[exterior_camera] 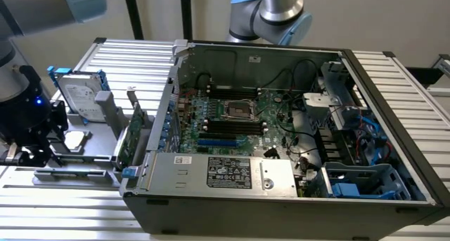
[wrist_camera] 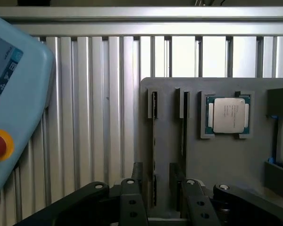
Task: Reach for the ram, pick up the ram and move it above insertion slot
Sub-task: 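Pick up the ram and move it above insertion slot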
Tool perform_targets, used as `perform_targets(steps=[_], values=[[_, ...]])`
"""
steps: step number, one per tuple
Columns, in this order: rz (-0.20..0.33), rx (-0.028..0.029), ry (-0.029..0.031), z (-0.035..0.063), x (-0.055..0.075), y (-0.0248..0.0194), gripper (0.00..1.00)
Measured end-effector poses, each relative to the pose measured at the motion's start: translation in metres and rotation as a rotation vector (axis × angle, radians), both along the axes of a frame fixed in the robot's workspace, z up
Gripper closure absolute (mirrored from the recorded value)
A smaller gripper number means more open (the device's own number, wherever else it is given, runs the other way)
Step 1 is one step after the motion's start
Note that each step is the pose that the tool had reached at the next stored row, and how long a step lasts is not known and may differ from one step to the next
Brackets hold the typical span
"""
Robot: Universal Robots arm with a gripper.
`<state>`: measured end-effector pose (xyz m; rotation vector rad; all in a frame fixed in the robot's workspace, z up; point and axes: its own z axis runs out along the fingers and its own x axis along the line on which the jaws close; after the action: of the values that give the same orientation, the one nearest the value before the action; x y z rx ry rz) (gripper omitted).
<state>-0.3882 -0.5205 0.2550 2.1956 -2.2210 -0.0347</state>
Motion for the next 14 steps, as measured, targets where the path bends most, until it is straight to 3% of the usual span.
perform_targets(steps=[14], values=[[0.007,0.0,0.0,-0.0254,0.0,0.0,0.64]])
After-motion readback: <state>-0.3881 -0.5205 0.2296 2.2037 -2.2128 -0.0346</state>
